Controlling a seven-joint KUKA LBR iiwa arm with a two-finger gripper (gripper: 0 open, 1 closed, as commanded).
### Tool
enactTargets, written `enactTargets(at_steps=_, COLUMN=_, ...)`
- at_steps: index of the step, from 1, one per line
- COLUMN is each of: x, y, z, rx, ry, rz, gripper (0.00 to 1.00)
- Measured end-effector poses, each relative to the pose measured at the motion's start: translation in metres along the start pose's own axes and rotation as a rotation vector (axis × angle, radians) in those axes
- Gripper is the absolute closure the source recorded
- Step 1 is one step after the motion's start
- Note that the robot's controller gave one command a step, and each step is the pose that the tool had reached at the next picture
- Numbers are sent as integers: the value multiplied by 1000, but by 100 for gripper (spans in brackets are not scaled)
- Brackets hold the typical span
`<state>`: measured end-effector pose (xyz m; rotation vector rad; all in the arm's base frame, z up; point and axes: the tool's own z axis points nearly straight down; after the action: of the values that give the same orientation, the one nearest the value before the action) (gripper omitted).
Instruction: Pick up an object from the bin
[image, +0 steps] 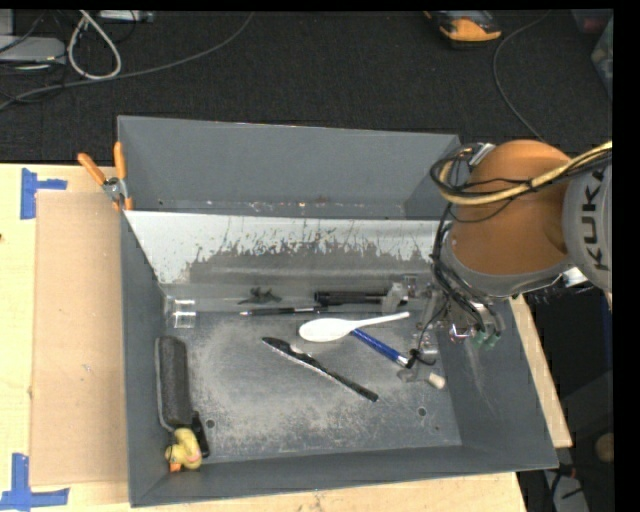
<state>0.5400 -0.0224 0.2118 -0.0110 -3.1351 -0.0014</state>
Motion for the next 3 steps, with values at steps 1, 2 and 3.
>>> enactTargets(at_steps=1, x=-1, y=0, z=-2, rx=0, ry=-5, rz=-1, gripper=0)
enactTargets(at_steps=2, x=2, y=25, z=71, rx=-1, ry=-6, rz=123, gripper=0)
enactTargets(at_steps=3, x=-1, y=59, z=146, rx=-1, ry=-7, rz=219, gripper=0)
